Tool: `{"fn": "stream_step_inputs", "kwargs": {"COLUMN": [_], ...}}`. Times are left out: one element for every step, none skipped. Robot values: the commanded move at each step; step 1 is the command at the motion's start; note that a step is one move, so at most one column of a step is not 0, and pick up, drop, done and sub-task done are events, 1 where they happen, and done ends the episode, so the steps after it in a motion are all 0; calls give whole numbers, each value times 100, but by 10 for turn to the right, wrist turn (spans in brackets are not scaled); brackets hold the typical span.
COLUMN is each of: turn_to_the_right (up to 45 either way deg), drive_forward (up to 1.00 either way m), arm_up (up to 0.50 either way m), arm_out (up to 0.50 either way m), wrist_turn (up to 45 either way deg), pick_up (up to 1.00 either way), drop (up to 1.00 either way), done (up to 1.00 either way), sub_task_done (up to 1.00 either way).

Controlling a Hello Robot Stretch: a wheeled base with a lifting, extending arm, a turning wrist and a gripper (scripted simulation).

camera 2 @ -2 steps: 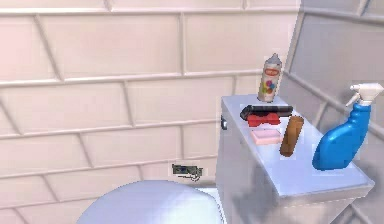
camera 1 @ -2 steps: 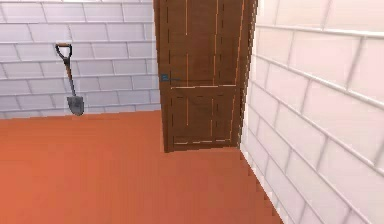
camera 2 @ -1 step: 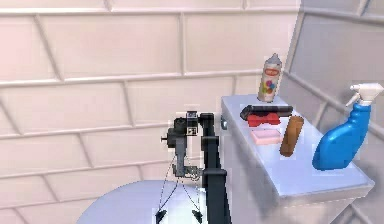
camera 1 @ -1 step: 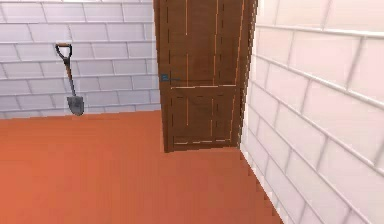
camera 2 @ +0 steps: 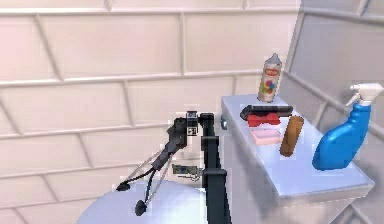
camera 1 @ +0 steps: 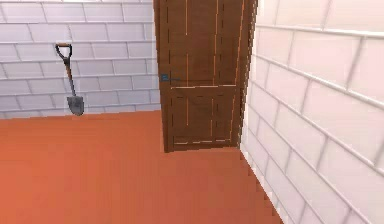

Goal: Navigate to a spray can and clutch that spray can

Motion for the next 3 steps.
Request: {"fn": "stream_step_inputs", "kwargs": {"turn_to_the_right": [0,0,0], "drive_forward": [0,0,0], "arm_up": [0,0,0], "arm_out": [0,0,0], "wrist_turn": [450,450,450], "pick_up": [0,0,0], "drop": [0,0,0], "done": [0,0,0], "sub_task_done": [0,0,0]}}
